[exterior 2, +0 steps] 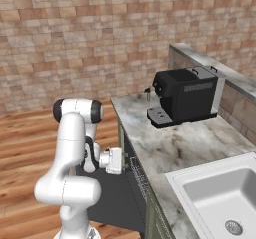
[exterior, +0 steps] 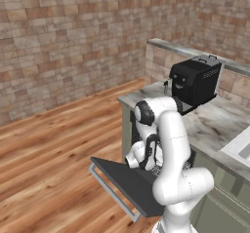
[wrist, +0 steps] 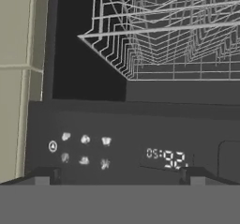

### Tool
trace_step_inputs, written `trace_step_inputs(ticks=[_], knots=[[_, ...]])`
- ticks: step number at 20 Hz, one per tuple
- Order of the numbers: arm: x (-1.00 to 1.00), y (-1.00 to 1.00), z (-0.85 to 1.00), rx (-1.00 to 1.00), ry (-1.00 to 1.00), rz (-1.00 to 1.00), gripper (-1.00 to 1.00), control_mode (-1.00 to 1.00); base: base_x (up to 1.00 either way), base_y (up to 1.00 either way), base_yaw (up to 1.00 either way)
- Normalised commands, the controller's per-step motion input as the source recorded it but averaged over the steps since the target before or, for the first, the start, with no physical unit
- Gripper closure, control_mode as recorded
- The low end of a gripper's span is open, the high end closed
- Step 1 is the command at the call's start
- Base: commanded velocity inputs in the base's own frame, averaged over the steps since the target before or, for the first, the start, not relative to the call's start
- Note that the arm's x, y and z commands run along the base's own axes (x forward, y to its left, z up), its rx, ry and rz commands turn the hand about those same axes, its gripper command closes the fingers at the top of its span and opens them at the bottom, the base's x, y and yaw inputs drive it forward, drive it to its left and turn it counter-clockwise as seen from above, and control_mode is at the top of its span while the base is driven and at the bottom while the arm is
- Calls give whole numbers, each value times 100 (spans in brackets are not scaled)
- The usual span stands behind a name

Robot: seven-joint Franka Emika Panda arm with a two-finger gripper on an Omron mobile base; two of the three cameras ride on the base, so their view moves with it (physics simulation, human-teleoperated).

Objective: Open the dishwasher door and pull out the top rack.

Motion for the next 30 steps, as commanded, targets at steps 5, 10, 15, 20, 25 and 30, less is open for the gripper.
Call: trace_step_inputs(ticks=[5, 10, 15, 20, 25, 30], knots=[[5, -10, -8, 0, -7, 2, -100, -100, 0, 0, 0], [17, -13, -20, 0, -1, 1, -100, -100, 0, 0, 0], [20, -8, -19, 0, 0, 1, -100, -100, 0, 0, 0], [17, -1, -13, 0, 0, 1, -100, -100, 0, 0, 0], [18, 0, -16, 0, 0, 0, -100, -100, 0, 0, 0], [17, -6, -22, 0, 0, 0, -100, -100, 0, 0, 0]])
